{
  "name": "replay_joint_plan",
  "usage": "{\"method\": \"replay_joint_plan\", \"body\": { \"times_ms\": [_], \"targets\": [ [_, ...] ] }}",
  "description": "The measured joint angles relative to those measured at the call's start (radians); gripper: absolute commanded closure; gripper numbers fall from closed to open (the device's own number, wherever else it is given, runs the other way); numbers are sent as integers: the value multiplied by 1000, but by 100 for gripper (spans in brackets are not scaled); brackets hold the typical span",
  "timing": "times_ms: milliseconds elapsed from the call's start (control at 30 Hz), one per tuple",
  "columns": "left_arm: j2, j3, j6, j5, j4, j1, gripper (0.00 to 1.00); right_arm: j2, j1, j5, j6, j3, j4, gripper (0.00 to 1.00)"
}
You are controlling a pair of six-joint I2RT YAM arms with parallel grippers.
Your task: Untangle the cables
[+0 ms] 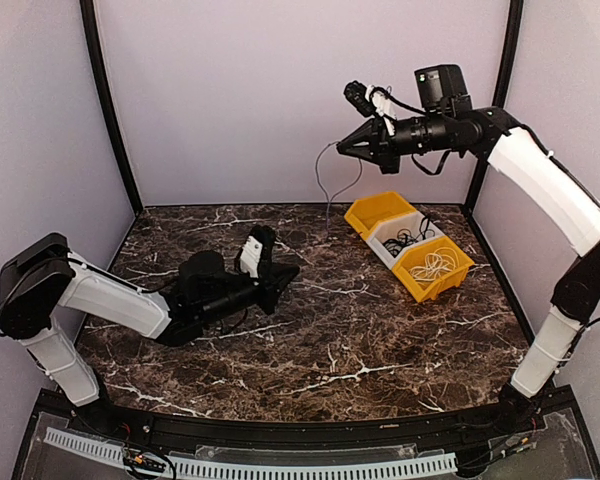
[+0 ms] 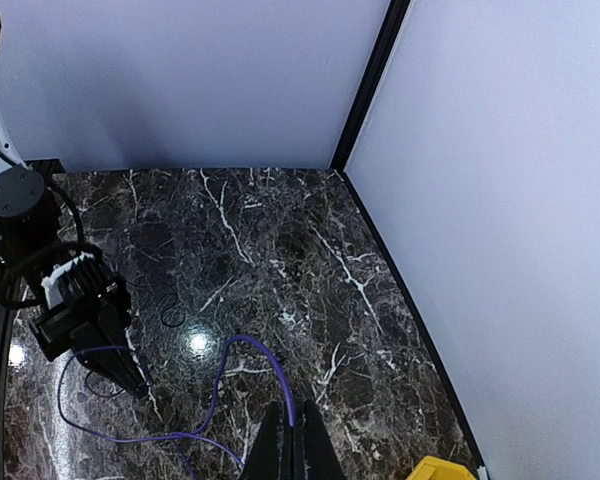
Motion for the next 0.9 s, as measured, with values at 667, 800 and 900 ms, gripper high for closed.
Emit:
{"method": "replay_joint_plan", "body": {
  "times_ms": [667,800,900],
  "targets": [
    [-2,58,-24,-51,-47,0,100,46,3,-28,-33,-369,-14,49],
    [36,58,-60,-72,-97,0,100,46,19,-35,-71,-443,-29,49],
    [66,60,-90,-91,-153,0,100,48,58,-39,-91,-481,-25,49]
  ]
}}
